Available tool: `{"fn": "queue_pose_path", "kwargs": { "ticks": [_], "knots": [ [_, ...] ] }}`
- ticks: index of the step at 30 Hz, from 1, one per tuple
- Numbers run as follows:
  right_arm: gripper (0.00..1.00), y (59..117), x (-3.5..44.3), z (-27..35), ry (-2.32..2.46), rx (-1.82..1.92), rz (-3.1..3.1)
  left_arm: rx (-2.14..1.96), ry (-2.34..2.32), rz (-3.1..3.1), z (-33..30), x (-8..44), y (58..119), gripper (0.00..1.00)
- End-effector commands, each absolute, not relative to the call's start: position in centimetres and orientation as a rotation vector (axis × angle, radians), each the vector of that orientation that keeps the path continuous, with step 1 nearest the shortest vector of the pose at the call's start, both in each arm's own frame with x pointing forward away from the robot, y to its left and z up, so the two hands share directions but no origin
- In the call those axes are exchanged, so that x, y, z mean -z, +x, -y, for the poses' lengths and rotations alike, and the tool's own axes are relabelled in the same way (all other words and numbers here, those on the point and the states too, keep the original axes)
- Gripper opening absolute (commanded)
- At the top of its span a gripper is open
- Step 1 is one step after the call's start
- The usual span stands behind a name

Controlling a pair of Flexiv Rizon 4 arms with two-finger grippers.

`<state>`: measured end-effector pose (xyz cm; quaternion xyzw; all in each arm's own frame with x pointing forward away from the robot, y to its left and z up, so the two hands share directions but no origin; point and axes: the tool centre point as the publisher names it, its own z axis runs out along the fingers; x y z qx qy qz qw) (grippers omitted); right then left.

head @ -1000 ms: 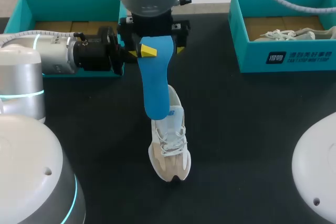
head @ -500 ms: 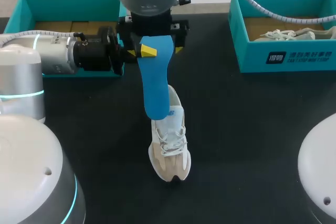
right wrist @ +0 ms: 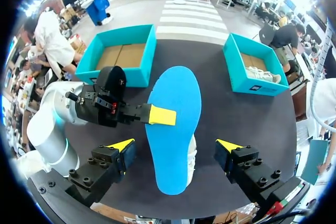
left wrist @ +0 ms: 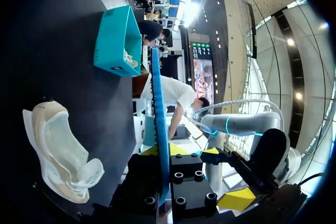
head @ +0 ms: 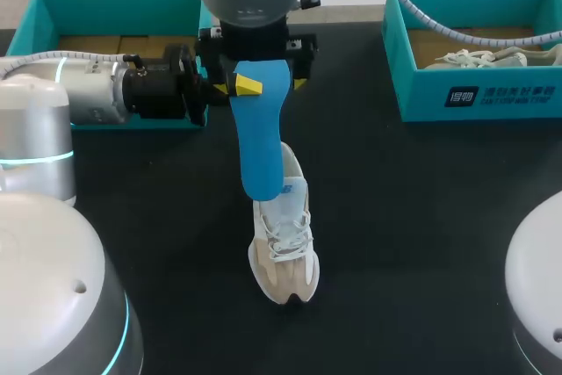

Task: Take the shoe out of the shoebox, open the shoe tongue, remove and reinsert the insole, then place the shoe into the shoebox

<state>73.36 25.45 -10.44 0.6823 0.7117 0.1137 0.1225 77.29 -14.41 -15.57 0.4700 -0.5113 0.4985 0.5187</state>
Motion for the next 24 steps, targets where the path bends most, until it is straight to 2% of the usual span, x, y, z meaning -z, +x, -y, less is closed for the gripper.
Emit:
{"fn": "queue_pose_path", "kwargs": {
  "ticks": [1, 8, 21, 24],
  "knots": [
    [1.00, 73.4, 10.5, -25.4, 1.992, -0.334, -2.077, -1.195, 1.130, 1.229, 14.4, 15.5, 77.2, 0.00],
    [1.00, 73.2, 10.4, -24.0, 2.123, -0.693, -2.041, -1.195, 1.130, 1.229, 14.4, 15.5, 77.2, 0.00],
    [1.00, 72.4, 9.0, -20.9, 2.134, -0.945, -2.236, -1.195, 1.130, 1.229, 14.4, 15.5, 77.2, 0.00],
    [1.00, 72.2, 8.9, -20.6, 2.144, -1.097, -2.294, -1.195, 1.130, 1.229, 14.4, 15.5, 77.2, 0.00]
  ]
}}
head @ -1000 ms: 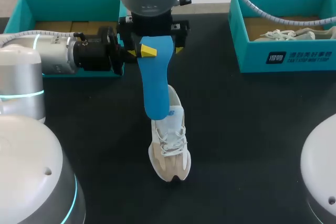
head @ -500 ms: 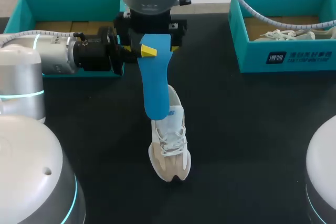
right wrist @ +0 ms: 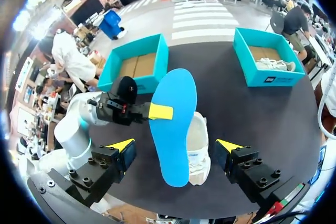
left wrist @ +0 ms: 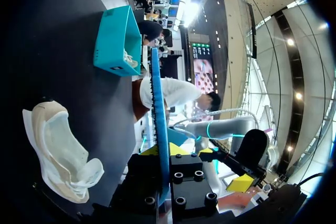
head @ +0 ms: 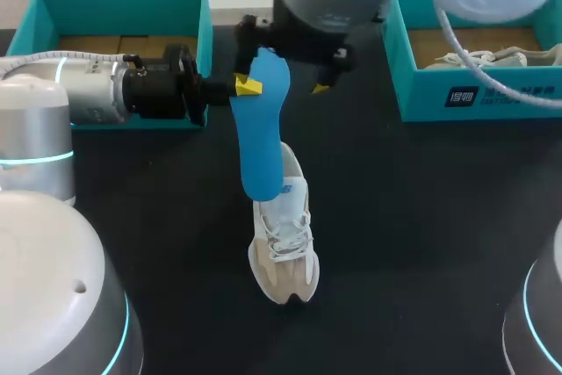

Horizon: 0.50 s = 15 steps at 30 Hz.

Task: Take the shoe out of the shoebox, open the shoe tongue, remove and reinsert the insole, then place the shoe into the shoebox

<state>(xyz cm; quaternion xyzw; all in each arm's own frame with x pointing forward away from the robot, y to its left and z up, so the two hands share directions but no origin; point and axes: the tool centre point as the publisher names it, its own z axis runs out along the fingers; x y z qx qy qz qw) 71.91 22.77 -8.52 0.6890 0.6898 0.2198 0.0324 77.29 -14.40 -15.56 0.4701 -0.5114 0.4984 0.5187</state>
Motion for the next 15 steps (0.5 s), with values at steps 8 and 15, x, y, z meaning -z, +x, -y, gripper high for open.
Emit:
{"fn": "queue_pose_path", "kwargs": {
  "ticks": [8, 15],
  "knots": [
    [1.00, 72.03, 8.85, -20.31, 2.185, -1.207, -2.313, -1.195, 1.130, 1.229, 14.37, 15.53, 77.21, 0.00],
    [1.00, 72.03, 8.85, -20.31, 2.185, -1.207, -2.313, -1.195, 1.130, 1.229, 14.37, 15.53, 77.21, 0.00]
  ]
}}
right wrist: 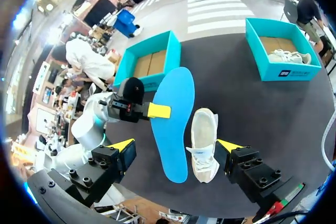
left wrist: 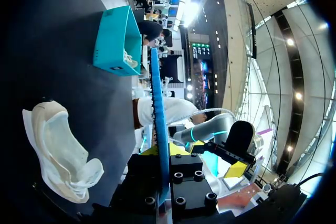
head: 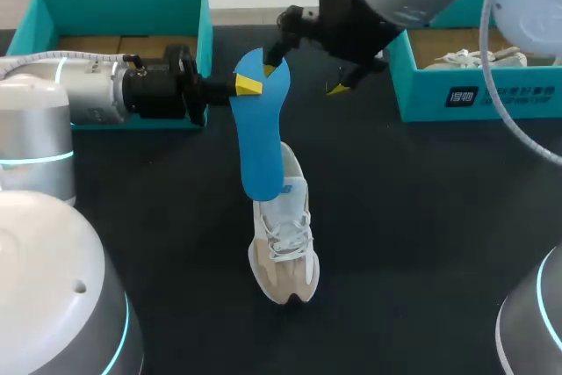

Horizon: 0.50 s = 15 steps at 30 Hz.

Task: Take the shoe out of the shoebox, open the shoe tongue, remove and reinsert the insole, then place the shoe into the shoebox

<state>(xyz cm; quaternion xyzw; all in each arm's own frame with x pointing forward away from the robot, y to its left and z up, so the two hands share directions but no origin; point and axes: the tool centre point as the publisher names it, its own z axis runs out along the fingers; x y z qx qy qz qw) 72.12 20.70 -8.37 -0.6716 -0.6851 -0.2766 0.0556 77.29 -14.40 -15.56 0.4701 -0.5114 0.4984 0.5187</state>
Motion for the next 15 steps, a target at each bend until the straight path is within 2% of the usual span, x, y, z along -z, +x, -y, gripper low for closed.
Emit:
{"fn": "queue_pose_path", "kwargs": {
  "ticks": [1, 15],
  "knots": [
    [1.00, 72.0, 8.9, -20.3, -1.849, 1.021, 1.957, -1.195, 1.130, 1.229, 14.4, 15.5, 77.2, 0.00],
    [1.00, 71.7, 8.6, -16.0, -1.630, 1.130, 1.823, -1.195, 1.130, 1.229, 14.4, 15.5, 77.2, 0.00]
  ]
}}
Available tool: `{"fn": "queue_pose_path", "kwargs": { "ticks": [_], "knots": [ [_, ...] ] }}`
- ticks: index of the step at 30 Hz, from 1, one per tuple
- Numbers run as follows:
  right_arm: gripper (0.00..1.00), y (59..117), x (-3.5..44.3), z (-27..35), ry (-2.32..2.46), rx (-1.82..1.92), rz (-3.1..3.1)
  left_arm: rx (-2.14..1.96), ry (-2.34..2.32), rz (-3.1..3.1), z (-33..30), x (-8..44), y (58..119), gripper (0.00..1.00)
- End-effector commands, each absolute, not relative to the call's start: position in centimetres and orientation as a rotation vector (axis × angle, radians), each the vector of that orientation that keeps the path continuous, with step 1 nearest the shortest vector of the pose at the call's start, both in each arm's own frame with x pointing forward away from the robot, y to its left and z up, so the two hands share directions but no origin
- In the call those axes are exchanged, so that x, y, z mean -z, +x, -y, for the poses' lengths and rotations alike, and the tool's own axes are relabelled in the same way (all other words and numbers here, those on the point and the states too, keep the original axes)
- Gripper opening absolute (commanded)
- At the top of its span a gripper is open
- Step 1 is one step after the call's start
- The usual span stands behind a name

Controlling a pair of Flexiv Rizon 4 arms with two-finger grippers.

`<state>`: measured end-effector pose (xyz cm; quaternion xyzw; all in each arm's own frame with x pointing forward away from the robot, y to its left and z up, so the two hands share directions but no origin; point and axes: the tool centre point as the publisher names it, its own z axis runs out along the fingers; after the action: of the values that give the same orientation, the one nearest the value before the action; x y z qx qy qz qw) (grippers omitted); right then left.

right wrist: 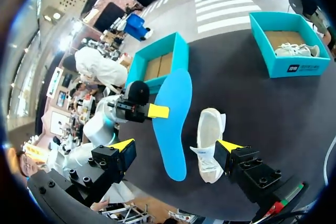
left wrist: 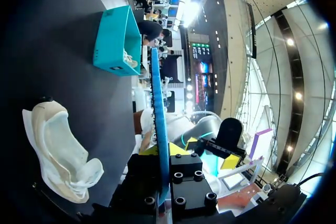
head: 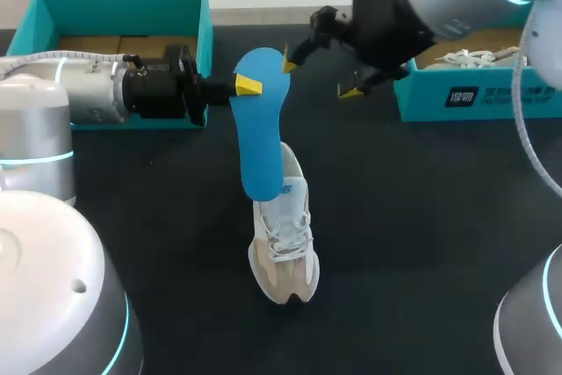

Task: Take the shoe out of the shoebox, open the shoe tongue, remove and reinsert the insole, then place the shoe into the shoebox

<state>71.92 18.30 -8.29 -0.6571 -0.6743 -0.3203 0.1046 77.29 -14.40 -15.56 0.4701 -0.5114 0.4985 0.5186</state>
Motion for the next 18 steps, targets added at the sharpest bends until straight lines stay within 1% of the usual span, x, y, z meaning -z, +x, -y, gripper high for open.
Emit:
{"fn": "queue_pose_path", "kwargs": {
  "ticks": [1, 11, 18],
  "knots": [
    [1.00, 71.7, 8.7, -15.9, -1.611, 1.131, 1.815, -1.195, 1.130, 1.229, 14.4, 15.5, 77.2, 0.00],
    [1.00, 73.0, 10.7, -15.0, -1.413, 1.280, 1.726, -1.195, 1.130, 1.229, 14.4, 15.5, 77.2, 0.00],
    [1.00, 73.3, 12.5, -14.9, -1.336, 1.306, 1.663, -1.195, 1.130, 1.229, 14.4, 15.5, 77.2, 0.00]
  ]
}}
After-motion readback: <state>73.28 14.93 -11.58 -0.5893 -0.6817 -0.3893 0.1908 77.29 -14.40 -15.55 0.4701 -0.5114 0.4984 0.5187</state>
